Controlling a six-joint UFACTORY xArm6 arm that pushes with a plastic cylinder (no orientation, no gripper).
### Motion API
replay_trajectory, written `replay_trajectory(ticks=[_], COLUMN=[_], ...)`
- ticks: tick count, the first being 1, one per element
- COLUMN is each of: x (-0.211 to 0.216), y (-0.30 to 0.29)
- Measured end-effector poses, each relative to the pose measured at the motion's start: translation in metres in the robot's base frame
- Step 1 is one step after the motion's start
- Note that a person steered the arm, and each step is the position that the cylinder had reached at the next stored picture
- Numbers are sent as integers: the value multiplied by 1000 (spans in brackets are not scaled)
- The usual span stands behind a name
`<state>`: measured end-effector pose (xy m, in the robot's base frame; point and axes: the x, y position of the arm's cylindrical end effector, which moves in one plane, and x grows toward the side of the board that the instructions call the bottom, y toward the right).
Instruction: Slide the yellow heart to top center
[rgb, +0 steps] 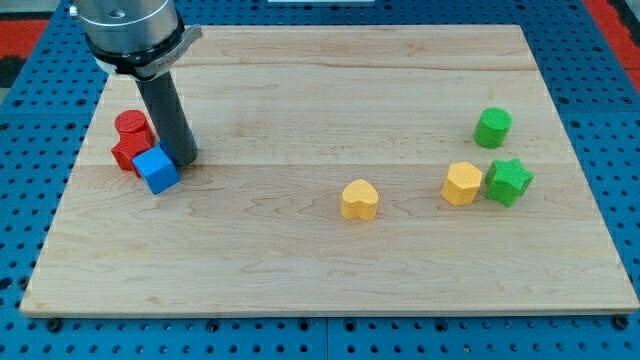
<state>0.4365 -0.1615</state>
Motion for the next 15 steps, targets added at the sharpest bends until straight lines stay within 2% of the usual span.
replay_trajectory(ticks=[1,2,3,5,6,8,10,12,15], x=[0,10,41,123,128,113,97,46,33], y=[4,57,118,140,157,215,211,216,183])
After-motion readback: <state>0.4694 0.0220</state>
